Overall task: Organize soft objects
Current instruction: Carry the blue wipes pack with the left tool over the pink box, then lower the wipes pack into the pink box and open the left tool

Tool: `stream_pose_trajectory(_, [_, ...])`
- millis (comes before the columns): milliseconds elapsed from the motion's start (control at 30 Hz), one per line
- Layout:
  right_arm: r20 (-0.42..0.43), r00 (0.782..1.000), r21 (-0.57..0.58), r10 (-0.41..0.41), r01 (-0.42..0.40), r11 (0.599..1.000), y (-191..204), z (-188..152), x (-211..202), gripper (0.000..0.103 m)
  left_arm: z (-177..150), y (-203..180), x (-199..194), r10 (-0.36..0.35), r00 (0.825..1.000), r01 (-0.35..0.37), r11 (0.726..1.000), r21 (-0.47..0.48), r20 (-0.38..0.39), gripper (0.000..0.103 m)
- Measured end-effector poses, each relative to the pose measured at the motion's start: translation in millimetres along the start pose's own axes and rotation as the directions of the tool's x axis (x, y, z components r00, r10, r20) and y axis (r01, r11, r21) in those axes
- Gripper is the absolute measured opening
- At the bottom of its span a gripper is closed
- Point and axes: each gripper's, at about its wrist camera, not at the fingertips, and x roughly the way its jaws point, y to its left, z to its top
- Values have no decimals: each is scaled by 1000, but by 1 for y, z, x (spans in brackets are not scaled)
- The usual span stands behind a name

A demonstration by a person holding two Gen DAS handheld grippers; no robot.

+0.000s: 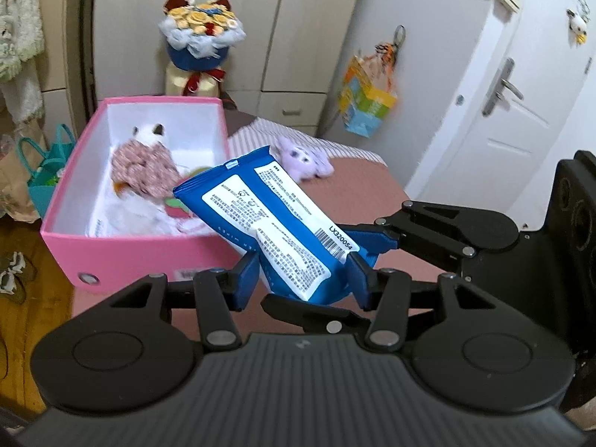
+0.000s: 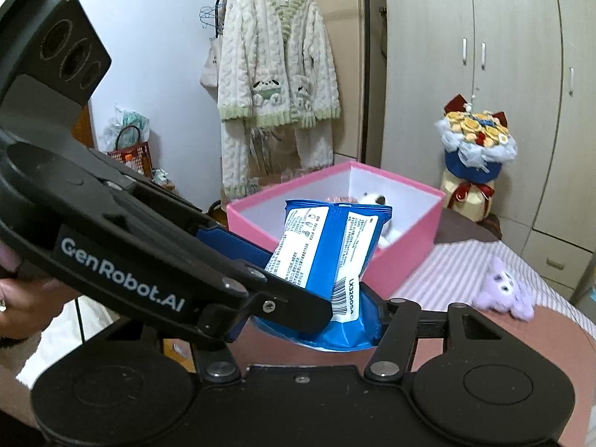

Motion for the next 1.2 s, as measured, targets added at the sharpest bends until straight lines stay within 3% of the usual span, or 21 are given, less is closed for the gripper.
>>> stream_pose_trajectory(500, [54, 998, 140, 38, -46, 989, -52, 49, 84, 64, 68, 68, 48, 21, 998, -18, 999, -50, 63, 49])
stream_pose_trajectory(800, [-16, 1000, 196, -23, 25, 980, -77, 69, 149, 64, 101, 115, 106, 21, 999, -14, 988, -152, 45, 49])
stream_pose_trajectory(967, [-58, 997, 219, -46, 57, 974, -93, 79, 176, 64, 114, 138, 131, -15, 1000, 19, 980, -200, 17, 49])
stream_pose_trajectory(1200, [-119, 988, 149, -97, 115, 982, -90, 77, 197, 68, 112, 150, 155, -42, 998, 33, 978, -207, -38, 49])
